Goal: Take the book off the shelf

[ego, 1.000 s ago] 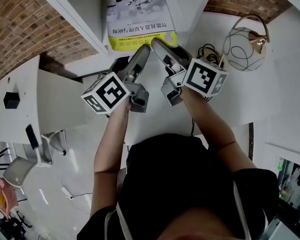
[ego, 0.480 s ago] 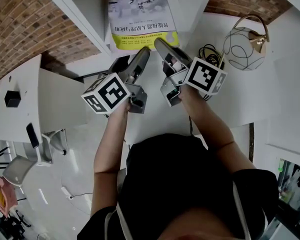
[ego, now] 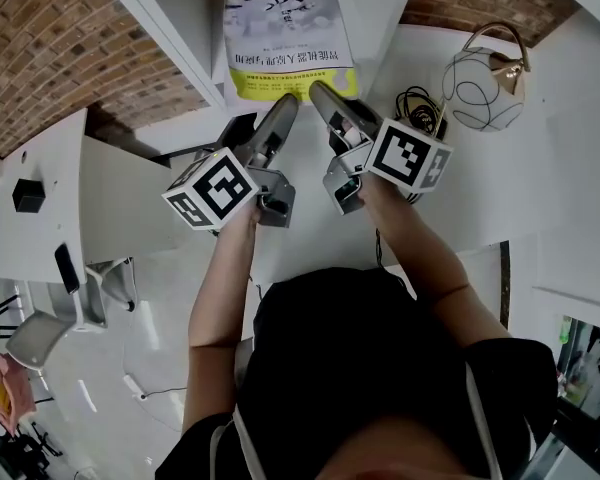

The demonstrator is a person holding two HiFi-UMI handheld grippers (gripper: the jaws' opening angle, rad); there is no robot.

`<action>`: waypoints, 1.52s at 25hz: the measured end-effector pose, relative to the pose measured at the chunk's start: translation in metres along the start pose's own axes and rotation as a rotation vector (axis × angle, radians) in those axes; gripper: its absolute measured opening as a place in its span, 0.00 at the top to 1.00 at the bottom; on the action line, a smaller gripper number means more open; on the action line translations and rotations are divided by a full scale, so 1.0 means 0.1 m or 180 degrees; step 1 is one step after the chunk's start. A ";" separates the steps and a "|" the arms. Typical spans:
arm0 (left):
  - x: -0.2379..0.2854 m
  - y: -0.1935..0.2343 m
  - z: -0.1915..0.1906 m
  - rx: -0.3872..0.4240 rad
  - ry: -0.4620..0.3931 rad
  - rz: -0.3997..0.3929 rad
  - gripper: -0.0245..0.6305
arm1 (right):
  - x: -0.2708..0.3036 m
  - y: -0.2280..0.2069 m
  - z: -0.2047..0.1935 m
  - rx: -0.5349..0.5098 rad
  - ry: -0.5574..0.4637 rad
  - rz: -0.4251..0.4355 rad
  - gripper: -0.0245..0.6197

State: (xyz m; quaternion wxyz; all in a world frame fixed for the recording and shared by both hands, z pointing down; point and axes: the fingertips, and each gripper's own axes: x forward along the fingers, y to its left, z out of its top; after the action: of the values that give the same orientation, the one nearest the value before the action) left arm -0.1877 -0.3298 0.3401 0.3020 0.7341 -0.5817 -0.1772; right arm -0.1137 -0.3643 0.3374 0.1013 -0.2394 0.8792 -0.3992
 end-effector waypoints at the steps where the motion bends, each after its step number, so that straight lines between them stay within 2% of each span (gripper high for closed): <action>1: 0.00 0.00 -0.01 -0.0028 -0.0003 -0.0002 0.39 | -0.01 0.01 -0.01 -0.0015 0.0002 -0.0009 0.77; 4: -0.01 -0.01 -0.04 -0.0121 -0.0004 -0.0019 0.39 | -0.06 0.03 -0.04 -0.0050 -0.0001 -0.0036 0.77; 7: 0.02 -0.05 -0.09 -0.0321 0.0028 -0.0139 0.39 | -0.13 0.05 -0.07 -0.0089 -0.0007 -0.0058 0.77; 9: 0.05 -0.10 -0.14 -0.0394 0.0090 -0.0217 0.44 | -0.17 0.07 -0.10 -0.0111 -0.0011 -0.0070 0.77; 14: 0.07 -0.16 -0.16 -0.0411 0.0033 -0.0289 0.68 | -0.27 0.10 -0.18 -0.0238 0.0024 -0.0095 0.75; 18: 0.04 -0.21 -0.17 -0.0565 -0.0046 -0.0414 0.74 | -0.32 0.08 -0.20 -0.0462 0.0165 -0.0104 0.69; 21: 0.01 -0.22 -0.20 -0.0639 -0.0074 -0.0457 0.76 | -0.36 0.09 -0.24 -0.0660 0.0256 -0.0146 0.66; 23: -0.03 -0.21 -0.21 -0.0650 -0.0079 -0.0467 0.76 | -0.38 0.09 -0.24 -0.0923 0.0289 -0.0207 0.52; 25: -0.07 -0.18 -0.22 -0.0664 -0.0068 -0.0473 0.77 | -0.42 0.08 -0.24 -0.1045 0.0317 -0.0205 0.50; 30: -0.16 -0.13 -0.34 -0.0684 0.0019 -0.0441 0.79 | -0.45 0.01 -0.12 -0.0926 0.0268 -0.0170 0.50; 38: -0.28 -0.02 -0.55 -0.0804 0.0137 -0.0380 0.81 | -0.30 -0.17 -0.15 -0.0907 0.0453 -0.0133 0.52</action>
State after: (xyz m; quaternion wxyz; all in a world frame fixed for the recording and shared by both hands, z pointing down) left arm -0.1597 -0.2895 0.3783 0.3933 0.7272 -0.5035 -0.2509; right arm -0.0873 -0.3494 0.3599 -0.0045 -0.2407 0.9268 -0.2884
